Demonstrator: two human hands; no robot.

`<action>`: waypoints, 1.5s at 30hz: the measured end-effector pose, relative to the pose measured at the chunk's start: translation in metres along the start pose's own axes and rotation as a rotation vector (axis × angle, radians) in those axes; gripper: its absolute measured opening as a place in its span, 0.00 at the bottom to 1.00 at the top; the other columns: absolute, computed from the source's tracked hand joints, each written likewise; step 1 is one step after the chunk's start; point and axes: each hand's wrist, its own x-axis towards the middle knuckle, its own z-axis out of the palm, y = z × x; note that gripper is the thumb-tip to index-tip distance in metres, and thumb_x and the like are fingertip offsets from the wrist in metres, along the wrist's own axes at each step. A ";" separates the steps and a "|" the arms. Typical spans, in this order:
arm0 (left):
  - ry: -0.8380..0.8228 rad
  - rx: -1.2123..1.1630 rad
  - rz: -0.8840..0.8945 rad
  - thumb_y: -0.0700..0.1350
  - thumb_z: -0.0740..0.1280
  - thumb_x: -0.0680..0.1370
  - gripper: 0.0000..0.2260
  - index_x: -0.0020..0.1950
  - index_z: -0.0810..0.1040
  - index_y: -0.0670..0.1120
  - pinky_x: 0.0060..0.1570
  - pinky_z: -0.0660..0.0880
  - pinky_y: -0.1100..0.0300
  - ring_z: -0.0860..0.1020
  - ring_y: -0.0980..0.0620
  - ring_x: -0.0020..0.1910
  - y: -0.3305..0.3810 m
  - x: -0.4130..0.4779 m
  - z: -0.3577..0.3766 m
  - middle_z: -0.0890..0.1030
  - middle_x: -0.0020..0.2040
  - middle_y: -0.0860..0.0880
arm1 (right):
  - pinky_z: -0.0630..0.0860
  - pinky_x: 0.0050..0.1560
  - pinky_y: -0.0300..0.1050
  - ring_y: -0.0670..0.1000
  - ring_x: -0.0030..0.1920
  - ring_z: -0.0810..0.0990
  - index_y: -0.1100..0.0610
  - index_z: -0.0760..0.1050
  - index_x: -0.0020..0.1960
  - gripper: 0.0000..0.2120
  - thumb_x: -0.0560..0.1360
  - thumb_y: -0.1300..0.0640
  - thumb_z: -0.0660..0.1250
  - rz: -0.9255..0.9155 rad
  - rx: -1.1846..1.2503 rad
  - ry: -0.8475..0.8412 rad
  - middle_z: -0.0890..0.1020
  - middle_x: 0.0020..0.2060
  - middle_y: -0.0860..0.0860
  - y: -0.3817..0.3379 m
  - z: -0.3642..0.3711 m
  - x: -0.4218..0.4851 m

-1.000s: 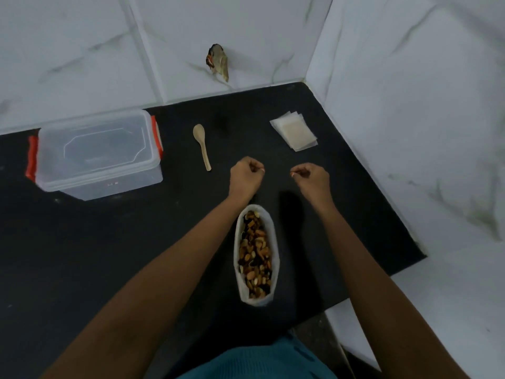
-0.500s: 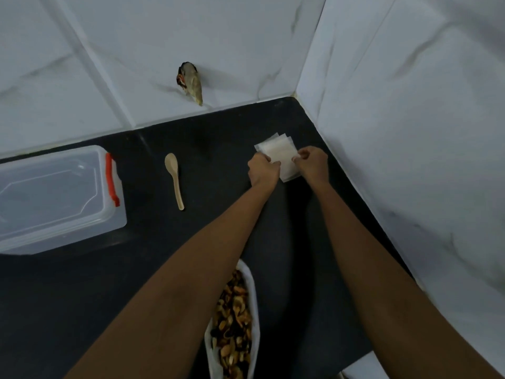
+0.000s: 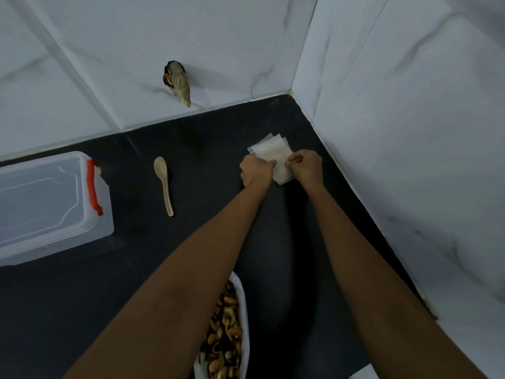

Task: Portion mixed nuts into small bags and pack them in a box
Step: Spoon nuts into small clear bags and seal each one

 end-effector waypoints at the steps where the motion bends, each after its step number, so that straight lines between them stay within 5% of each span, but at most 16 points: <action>1: 0.006 -0.014 -0.020 0.43 0.71 0.72 0.12 0.52 0.80 0.37 0.52 0.77 0.52 0.80 0.43 0.52 0.001 0.001 0.000 0.81 0.53 0.40 | 0.74 0.55 0.44 0.52 0.52 0.78 0.61 0.77 0.51 0.08 0.72 0.64 0.67 -0.004 0.001 0.002 0.79 0.51 0.57 0.000 0.000 0.000; 6: 0.011 -0.033 0.005 0.40 0.68 0.72 0.05 0.44 0.80 0.39 0.45 0.77 0.56 0.81 0.45 0.48 0.001 0.000 0.001 0.82 0.48 0.42 | 0.75 0.55 0.45 0.52 0.52 0.78 0.61 0.77 0.51 0.07 0.72 0.64 0.68 0.009 0.019 0.007 0.79 0.51 0.56 0.001 0.000 -0.001; 13: -0.054 -0.131 0.093 0.40 0.71 0.72 0.04 0.38 0.80 0.41 0.53 0.77 0.53 0.79 0.50 0.48 0.003 -0.008 -0.007 0.80 0.42 0.48 | 0.67 0.35 0.24 0.46 0.46 0.74 0.61 0.75 0.55 0.13 0.71 0.62 0.69 -0.077 0.207 0.080 0.78 0.52 0.55 -0.005 -0.014 -0.003; 19: -0.112 -0.216 0.087 0.39 0.70 0.73 0.10 0.32 0.76 0.46 0.51 0.79 0.53 0.79 0.51 0.40 -0.003 -0.023 -0.028 0.78 0.35 0.48 | 0.71 0.39 0.31 0.48 0.48 0.77 0.62 0.76 0.56 0.13 0.72 0.62 0.69 -0.073 0.292 -0.036 0.80 0.52 0.56 -0.011 -0.025 -0.016; 25: -0.100 -0.260 0.132 0.40 0.69 0.75 0.04 0.40 0.78 0.43 0.45 0.79 0.61 0.79 0.52 0.43 -0.014 -0.058 -0.060 0.80 0.42 0.46 | 0.75 0.50 0.41 0.51 0.53 0.78 0.62 0.75 0.59 0.16 0.72 0.60 0.69 -0.058 0.341 -0.129 0.79 0.55 0.55 -0.019 -0.035 -0.057; 31: -0.064 -0.216 0.218 0.41 0.68 0.75 0.01 0.45 0.78 0.44 0.37 0.75 0.67 0.80 0.53 0.44 -0.042 -0.105 -0.100 0.81 0.44 0.46 | 0.73 0.44 0.35 0.46 0.52 0.76 0.56 0.74 0.56 0.12 0.73 0.60 0.68 -0.089 0.446 -0.252 0.78 0.51 0.48 -0.028 -0.044 -0.131; 39: -0.062 -0.073 0.338 0.42 0.68 0.74 0.02 0.44 0.79 0.48 0.45 0.78 0.62 0.80 0.55 0.45 -0.091 -0.166 -0.159 0.81 0.44 0.49 | 0.77 0.56 0.48 0.50 0.52 0.80 0.54 0.76 0.50 0.08 0.73 0.62 0.68 -0.115 0.555 -0.421 0.81 0.49 0.52 -0.025 -0.034 -0.208; 45: -0.074 0.113 0.380 0.40 0.66 0.76 0.05 0.48 0.78 0.49 0.43 0.72 0.69 0.75 0.62 0.45 -0.129 -0.196 -0.201 0.77 0.45 0.57 | 0.77 0.51 0.44 0.49 0.50 0.80 0.55 0.78 0.50 0.07 0.74 0.62 0.67 -0.188 0.355 -0.601 0.81 0.47 0.51 -0.029 -0.020 -0.255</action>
